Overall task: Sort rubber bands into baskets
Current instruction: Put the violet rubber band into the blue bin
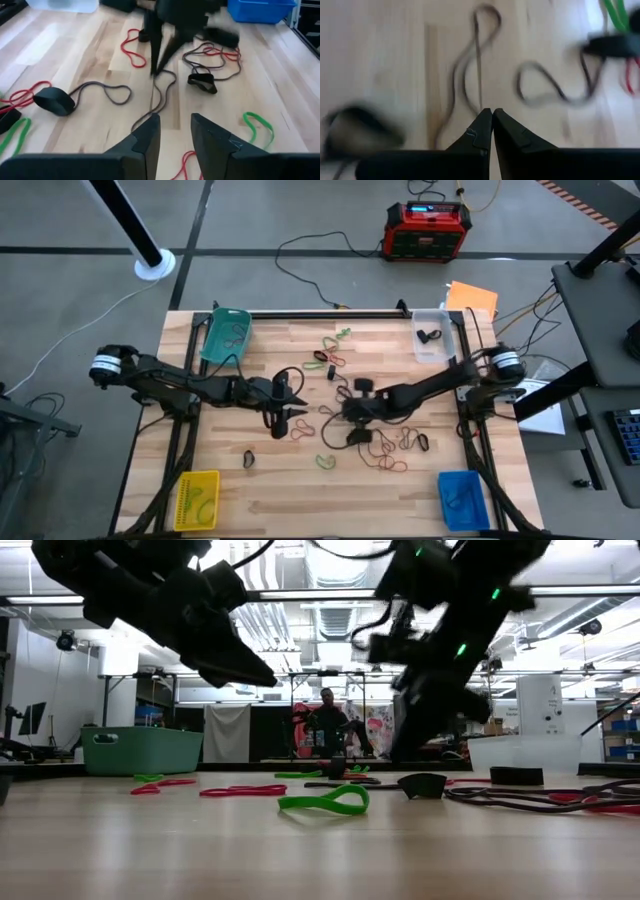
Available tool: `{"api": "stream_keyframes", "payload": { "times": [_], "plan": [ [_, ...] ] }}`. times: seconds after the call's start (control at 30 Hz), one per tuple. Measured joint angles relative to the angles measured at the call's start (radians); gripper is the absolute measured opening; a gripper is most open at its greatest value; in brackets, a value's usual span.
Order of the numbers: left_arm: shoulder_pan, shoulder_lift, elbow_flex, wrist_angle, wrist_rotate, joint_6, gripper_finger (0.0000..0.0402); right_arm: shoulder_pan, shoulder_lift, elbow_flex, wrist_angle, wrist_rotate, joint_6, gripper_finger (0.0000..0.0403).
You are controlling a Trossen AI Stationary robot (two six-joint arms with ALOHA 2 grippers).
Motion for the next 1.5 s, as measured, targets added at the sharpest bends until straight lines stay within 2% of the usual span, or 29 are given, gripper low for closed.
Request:
{"api": "stream_keyframes", "payload": {
  "times": [0.13,0.27,0.33,0.57,0.67,0.8,0.97,1.07,1.23,1.3,1.5],
  "plan": [
    [0.0,0.019,-0.001,0.015,-0.002,0.035,0.0093,0.001,-0.11,-0.018,-0.15,-0.036,0.112,0.0009],
    [-0.001,0.088,-0.001,0.1,-0.002,0.05,0.0076,0.0,-0.185,-0.071,-0.149,-0.125,0.198,0.0009],
    [-0.001,0.133,-0.001,0.147,-0.002,0.052,0.0062,0.005,-0.196,-0.109,-0.136,-0.136,0.239,0.0009],
    [0.004,0.292,0.056,0.222,-0.011,0.071,0.0004,0.005,-0.186,-0.238,0.119,-0.135,0.275,0.0009],
    [0.008,0.351,0.093,0.219,-0.011,0.087,0.0003,0.005,-0.166,-0.265,0.235,-0.135,0.275,0.0009],
    [0.016,0.434,0.147,0.216,-0.012,0.104,0.0,0.005,-0.133,-0.269,0.269,-0.123,0.266,0.0009],
    [0.037,0.497,0.177,0.192,-0.012,0.104,0.0,0.005,-0.116,-0.269,0.341,-0.047,0.265,0.0012],
    [0.043,0.509,0.17,0.182,-0.014,0.099,0.0,0.005,-0.119,-0.269,0.336,-0.041,0.258,0.0024],
    [0.048,0.509,0.147,0.183,-0.013,0.081,0.0,0.005,-0.143,-0.268,0.175,-0.031,0.326,0.0063],
    [0.049,0.512,0.143,0.186,-0.012,0.075,0.0,0.005,-0.143,-0.269,0.114,-0.06,0.367,0.0079],
    [0.049,0.538,0.141,0.203,-0.012,0.046,0.0,0.007,-0.124,-0.272,0.171,-0.093,0.371,0.0111]
  ]
}}
